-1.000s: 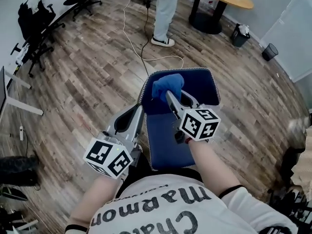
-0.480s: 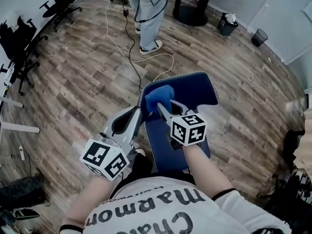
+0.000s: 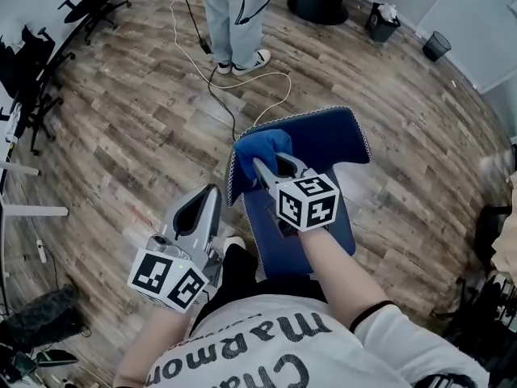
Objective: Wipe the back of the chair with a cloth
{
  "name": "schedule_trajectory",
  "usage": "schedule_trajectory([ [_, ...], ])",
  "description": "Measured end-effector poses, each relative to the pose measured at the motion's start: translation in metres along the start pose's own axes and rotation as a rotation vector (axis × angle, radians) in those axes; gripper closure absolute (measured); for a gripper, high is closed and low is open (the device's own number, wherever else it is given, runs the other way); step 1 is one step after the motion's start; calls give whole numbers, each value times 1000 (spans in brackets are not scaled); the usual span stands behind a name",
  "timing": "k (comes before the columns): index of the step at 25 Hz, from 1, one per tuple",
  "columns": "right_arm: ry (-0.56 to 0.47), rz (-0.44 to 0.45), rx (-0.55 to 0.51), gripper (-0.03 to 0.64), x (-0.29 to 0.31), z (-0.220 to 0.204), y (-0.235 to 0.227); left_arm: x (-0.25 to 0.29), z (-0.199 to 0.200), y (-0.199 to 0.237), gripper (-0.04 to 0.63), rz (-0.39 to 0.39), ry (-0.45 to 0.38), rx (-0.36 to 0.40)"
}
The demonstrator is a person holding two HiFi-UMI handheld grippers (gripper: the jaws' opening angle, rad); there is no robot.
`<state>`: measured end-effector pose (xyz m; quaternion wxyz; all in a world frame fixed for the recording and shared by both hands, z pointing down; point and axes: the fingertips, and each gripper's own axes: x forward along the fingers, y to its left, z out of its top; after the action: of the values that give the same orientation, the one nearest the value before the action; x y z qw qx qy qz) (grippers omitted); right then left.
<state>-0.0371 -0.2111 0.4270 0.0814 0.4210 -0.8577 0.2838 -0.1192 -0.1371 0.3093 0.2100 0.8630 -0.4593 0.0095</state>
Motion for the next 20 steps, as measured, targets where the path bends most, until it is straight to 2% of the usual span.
schedule_trajectory([
  [6,26,3,-10,511,3,-7,-10,-6,-7,3,588,39,-7,-20],
  [13,30,-49,-33,511,-6,-6,-22,-14,-18,-12,588,25,-5,-8],
  [20,16,-126,-33,512,-27,9,-50,-21,-19,-23,588,44,-22,-19],
])
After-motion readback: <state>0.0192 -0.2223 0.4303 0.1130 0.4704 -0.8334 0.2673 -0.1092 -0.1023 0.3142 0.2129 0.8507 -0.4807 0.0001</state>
